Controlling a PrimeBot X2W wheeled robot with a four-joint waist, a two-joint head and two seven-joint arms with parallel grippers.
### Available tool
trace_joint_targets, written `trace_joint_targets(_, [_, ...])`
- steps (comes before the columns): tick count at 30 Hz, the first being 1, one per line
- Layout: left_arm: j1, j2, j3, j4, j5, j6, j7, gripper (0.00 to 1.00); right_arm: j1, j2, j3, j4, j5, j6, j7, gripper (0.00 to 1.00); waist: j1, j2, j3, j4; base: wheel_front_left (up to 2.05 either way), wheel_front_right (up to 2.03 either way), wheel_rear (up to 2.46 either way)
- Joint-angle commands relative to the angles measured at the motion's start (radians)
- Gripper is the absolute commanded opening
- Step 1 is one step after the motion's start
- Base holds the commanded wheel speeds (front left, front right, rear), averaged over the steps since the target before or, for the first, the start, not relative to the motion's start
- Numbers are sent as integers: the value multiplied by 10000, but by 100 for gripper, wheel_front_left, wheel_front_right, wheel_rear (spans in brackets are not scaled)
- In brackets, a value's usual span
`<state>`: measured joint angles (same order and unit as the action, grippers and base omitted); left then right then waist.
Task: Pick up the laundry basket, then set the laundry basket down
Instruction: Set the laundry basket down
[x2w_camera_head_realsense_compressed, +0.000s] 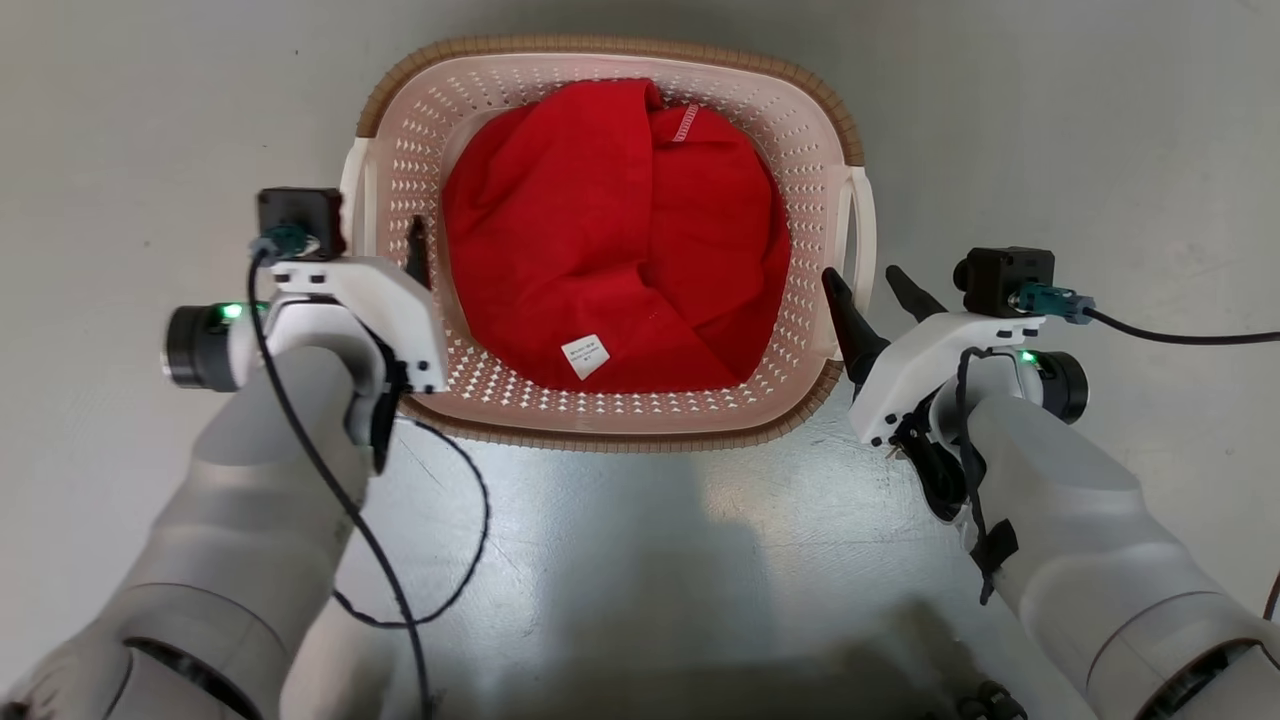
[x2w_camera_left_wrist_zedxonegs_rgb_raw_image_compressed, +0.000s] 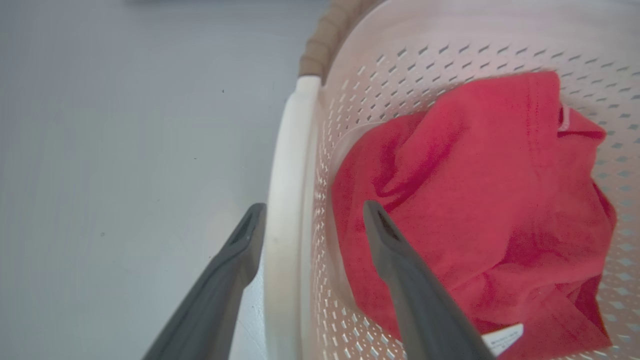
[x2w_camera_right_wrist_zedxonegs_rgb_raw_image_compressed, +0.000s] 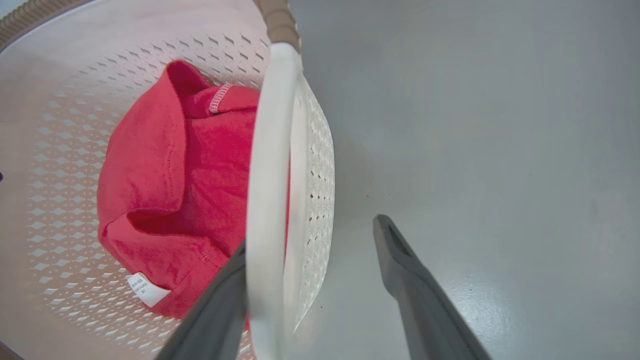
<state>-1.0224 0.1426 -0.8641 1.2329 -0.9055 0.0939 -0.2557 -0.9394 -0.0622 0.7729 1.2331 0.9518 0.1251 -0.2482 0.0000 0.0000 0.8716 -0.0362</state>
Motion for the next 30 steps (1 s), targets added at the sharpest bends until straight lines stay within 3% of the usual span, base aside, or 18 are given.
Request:
trace_joint_targets(1, [291,193,220,-116,145,114,-60,100,510,120,108,-95,78,56,-135,100,0,0,-6,-2,0,0,0])
trace_joint_targets(18, [1084,208,1381,-820,613,366,-61,100,682,120,-830,-311,-738,56,-135,100,0,0,-1163,6,0,0,0])
trace_joint_targets(25, [1945,127,2097,-1404,1053,397,-61,100,1188,120,-1921,-591,-1979,56,-135,100,0,0,-2414,23,0,0,0])
trace_joint_targets(30, [2941,91,2927,-2127,1470,350,-61,100,1761,120,-3231,-901,-3495,56,-135,100,0,0,-3477,20,0,0,0])
